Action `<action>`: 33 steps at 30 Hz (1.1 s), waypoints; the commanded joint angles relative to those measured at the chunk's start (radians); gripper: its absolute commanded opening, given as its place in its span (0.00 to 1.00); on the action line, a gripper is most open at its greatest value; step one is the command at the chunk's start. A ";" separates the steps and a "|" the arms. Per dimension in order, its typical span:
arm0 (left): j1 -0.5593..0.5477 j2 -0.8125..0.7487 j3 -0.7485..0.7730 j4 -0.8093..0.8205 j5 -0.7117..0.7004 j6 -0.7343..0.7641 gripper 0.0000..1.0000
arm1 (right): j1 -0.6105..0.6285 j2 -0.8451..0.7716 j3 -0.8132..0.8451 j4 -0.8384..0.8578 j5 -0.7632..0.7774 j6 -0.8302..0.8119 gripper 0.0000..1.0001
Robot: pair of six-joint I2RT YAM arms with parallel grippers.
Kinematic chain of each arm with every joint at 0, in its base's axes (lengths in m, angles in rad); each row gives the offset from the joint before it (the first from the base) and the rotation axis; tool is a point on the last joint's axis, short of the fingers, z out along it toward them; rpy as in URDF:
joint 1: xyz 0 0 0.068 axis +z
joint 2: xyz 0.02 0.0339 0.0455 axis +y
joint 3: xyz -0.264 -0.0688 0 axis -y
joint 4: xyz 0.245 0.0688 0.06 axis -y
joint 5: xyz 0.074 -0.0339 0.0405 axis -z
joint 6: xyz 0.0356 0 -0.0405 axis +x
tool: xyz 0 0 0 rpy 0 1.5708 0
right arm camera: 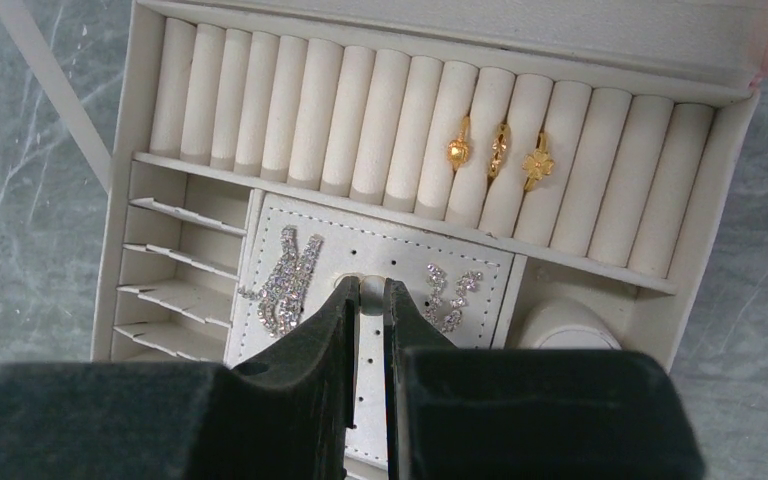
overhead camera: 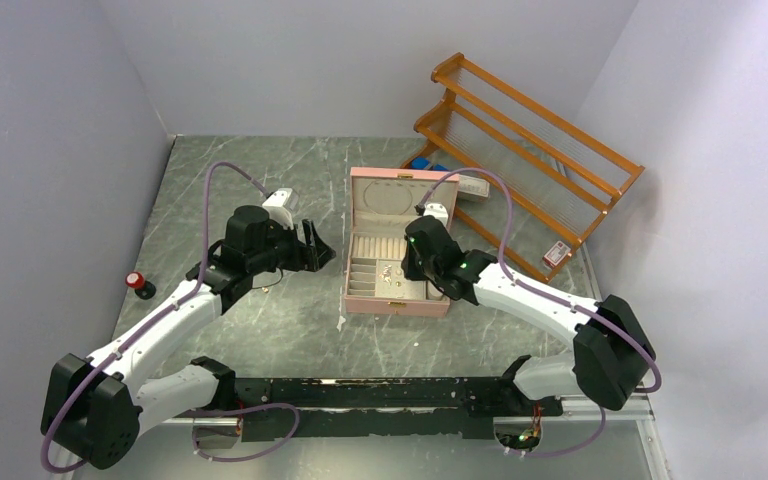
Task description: Organize the mixed jewelry
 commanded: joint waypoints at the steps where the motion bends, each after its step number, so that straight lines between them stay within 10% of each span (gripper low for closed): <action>1: 0.003 -0.004 0.026 0.006 -0.011 0.008 0.78 | -0.002 0.008 0.005 0.021 0.031 -0.014 0.07; 33: 0.003 -0.012 0.024 -0.003 -0.013 0.008 0.78 | -0.002 0.028 -0.020 0.038 0.039 -0.026 0.06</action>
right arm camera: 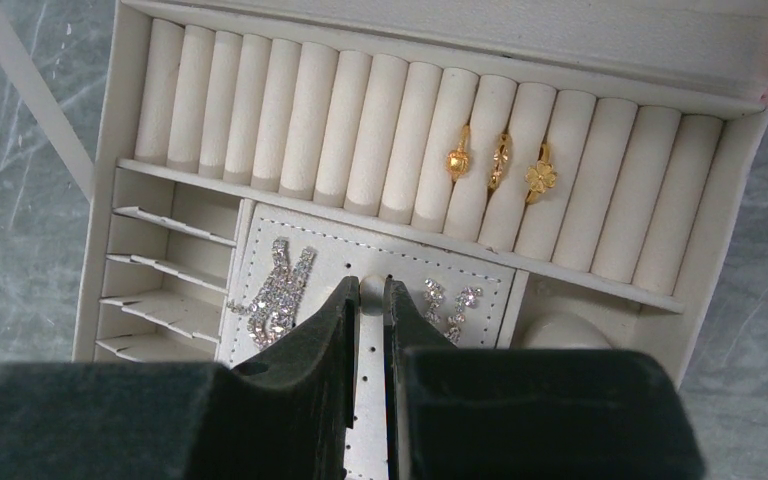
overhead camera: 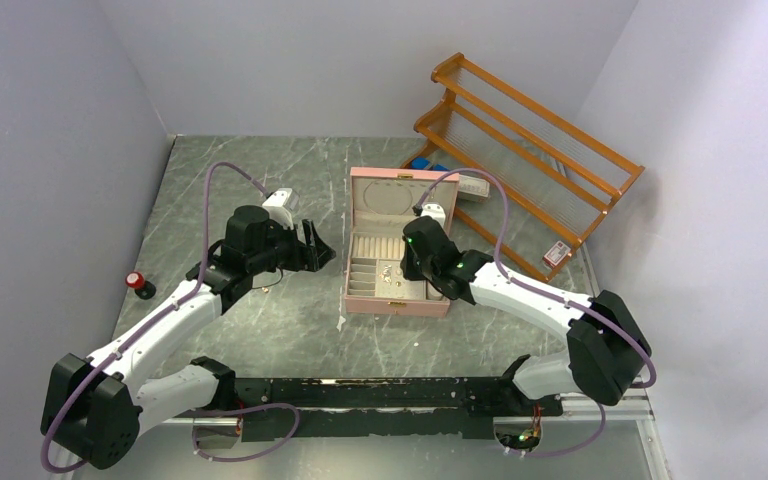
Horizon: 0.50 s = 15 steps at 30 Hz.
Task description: Organize the mixed jewelry
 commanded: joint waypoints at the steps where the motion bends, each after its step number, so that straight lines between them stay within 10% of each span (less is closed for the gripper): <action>1: 0.003 -0.013 0.024 -0.001 -0.013 0.008 0.78 | -0.002 -0.005 -0.011 0.000 0.034 -0.009 0.06; 15: 0.004 -0.012 0.021 0.001 -0.010 0.004 0.78 | -0.002 -0.033 -0.019 -0.017 0.030 -0.014 0.06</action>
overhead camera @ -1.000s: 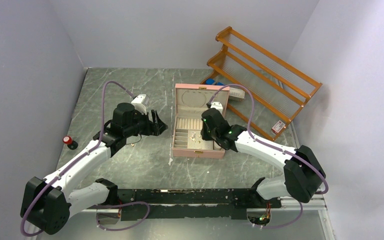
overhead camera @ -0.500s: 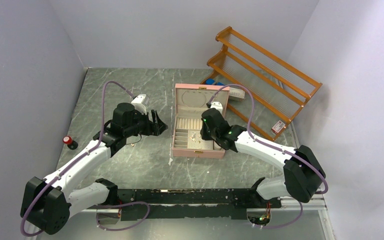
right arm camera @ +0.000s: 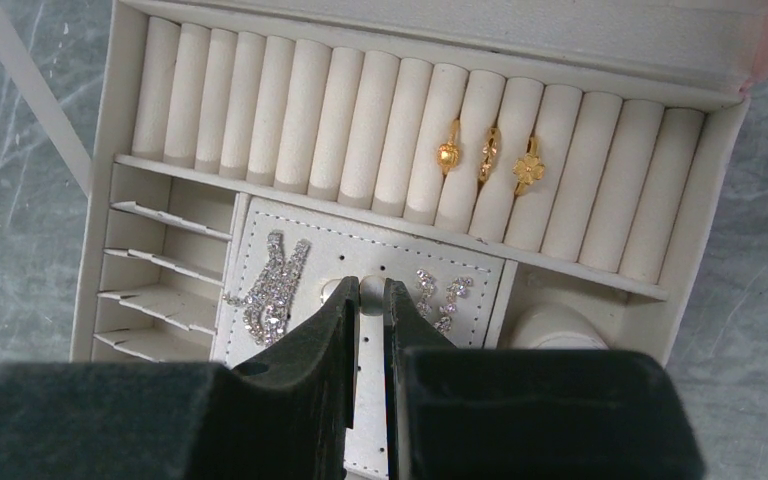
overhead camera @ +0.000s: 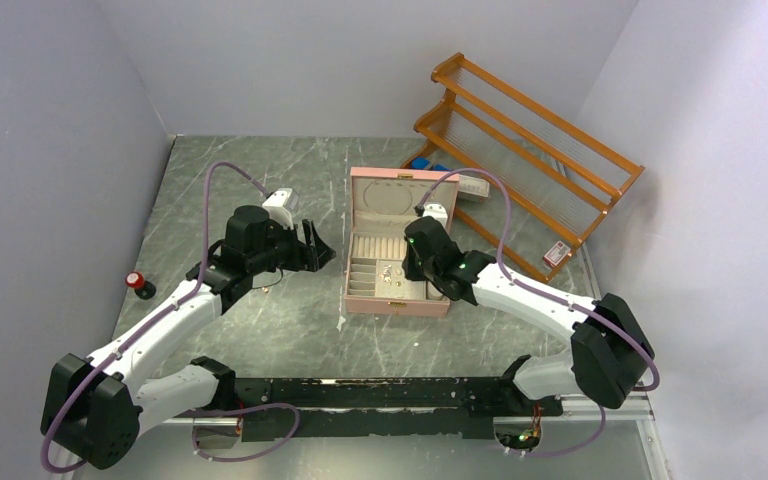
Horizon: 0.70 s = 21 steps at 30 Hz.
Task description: Organize the mixed jewelry
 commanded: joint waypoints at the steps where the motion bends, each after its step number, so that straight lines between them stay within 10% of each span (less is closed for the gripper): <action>1: 0.003 -0.012 0.021 0.000 -0.009 0.004 0.78 | -0.002 -0.008 -0.018 0.005 0.018 -0.013 0.06; 21: 0.003 -0.013 0.019 -0.006 -0.010 0.009 0.78 | -0.002 0.017 -0.040 0.046 0.005 -0.010 0.06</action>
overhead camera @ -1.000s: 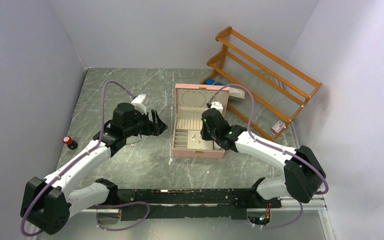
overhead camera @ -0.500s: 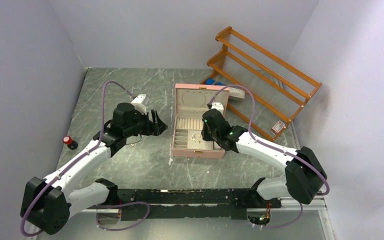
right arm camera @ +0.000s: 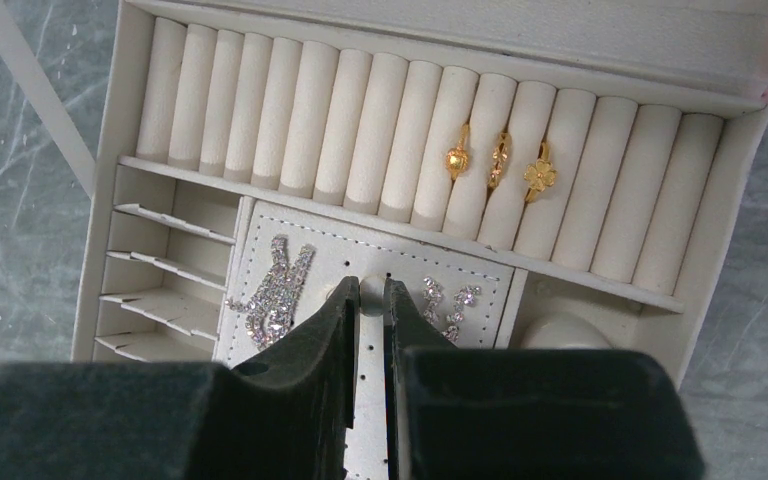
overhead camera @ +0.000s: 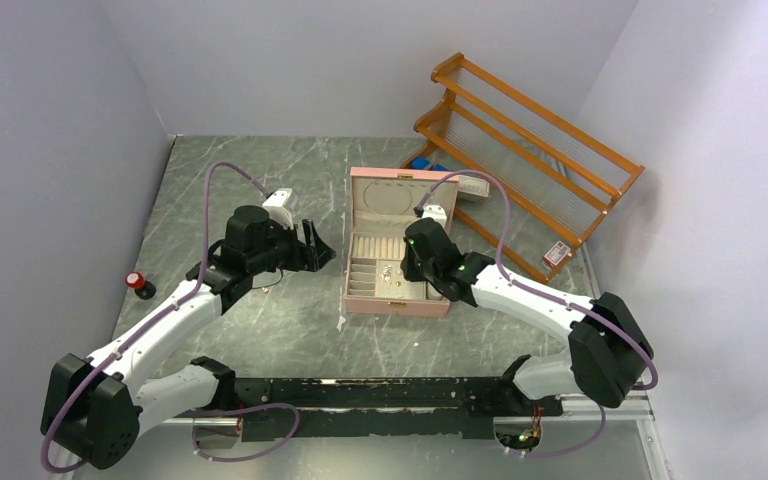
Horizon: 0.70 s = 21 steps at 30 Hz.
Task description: Organize the mixed jewelry
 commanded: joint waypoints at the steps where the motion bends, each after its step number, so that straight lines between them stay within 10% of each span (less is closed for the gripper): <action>1: 0.003 -0.012 0.019 -0.006 -0.009 0.009 0.78 | -0.003 0.009 -0.018 -0.007 0.024 -0.009 0.06; 21: 0.003 -0.010 0.017 -0.002 -0.009 0.006 0.78 | -0.003 0.006 -0.024 -0.019 0.039 -0.027 0.06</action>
